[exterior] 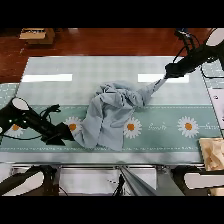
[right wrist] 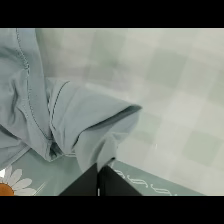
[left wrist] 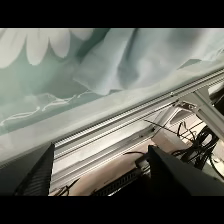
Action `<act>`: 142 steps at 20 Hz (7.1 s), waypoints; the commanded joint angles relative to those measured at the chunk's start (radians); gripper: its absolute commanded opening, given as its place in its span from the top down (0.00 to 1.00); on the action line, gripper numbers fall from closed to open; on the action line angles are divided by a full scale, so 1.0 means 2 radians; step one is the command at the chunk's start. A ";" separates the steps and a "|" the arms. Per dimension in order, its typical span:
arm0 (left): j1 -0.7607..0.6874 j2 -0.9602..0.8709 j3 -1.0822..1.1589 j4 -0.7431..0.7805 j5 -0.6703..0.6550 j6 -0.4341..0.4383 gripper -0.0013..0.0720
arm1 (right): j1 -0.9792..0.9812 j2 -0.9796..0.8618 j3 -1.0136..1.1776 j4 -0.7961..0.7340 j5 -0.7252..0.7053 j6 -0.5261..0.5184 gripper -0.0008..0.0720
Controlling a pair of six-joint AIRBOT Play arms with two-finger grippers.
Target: Fold the shirts.
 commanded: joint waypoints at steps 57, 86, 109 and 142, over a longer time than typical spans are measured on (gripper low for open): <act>0.059 0.079 0.450 0.128 -0.019 -0.026 0.95 | 0.012 0.205 0.075 -0.099 0.085 0.042 0.97; -0.008 -0.129 0.368 -0.025 -0.064 -0.036 0.42 | 0.013 -0.018 0.075 -0.035 -0.010 0.033 0.97; -0.190 -0.196 0.167 -0.155 0.118 0.002 0.27 | 0.013 -0.018 0.075 -0.034 -0.013 0.033 0.97; -0.047 -0.013 0.377 -0.256 -0.045 0.014 0.95 | 0.013 0.072 0.075 -0.033 -0.033 0.026 0.97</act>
